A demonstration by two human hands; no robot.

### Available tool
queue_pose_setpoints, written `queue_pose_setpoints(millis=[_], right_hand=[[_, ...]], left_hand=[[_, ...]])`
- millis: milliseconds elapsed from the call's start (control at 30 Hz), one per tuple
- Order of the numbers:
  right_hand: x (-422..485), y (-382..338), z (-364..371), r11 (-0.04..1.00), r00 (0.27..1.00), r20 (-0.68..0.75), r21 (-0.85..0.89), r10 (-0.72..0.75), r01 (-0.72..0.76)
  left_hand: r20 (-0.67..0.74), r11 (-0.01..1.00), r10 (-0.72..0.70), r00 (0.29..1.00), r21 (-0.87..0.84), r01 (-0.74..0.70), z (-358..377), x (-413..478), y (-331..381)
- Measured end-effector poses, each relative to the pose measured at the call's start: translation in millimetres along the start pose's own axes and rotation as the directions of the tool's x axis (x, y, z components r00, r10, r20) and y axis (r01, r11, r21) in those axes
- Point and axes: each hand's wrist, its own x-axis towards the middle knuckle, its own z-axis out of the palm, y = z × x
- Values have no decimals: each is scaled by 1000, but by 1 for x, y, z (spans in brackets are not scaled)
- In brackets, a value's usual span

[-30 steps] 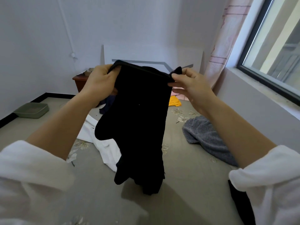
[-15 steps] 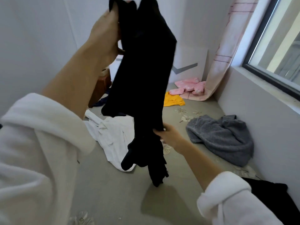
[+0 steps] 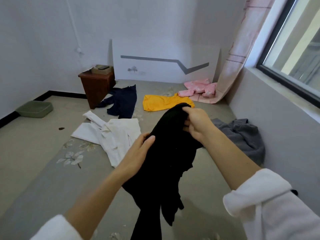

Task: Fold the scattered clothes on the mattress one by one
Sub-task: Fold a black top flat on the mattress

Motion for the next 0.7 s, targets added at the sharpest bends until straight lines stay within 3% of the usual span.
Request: queue_pose_setpoints(millis=[67,133,233,400,500,700], right_hand=[[1,3,-3,999,998,-57,14,36,-35],[2,4,-8,998,995,-82,20,61,-60],[1,5,-24,997,996,-77,71,43,-38],[-4,16,-63,999,964,266,22,21,-28],[-5,24,-73,997,933,353,-57,68,-51],[-7,6,-89,949,982,142,-308,121,-72]], left_hand=[[110,999,-21,994,47,16,8,-8,-12],[82,971,-11,997,241,-9,6,-2,-22],[46,988,-1,999,156,-6,2,6,-9],[88,998,16,996,66,-22,-3,20,34],[61,996,35,998,85,-40,-8,34,51],[-88,993,-16,996,114,26,-37,53,62]])
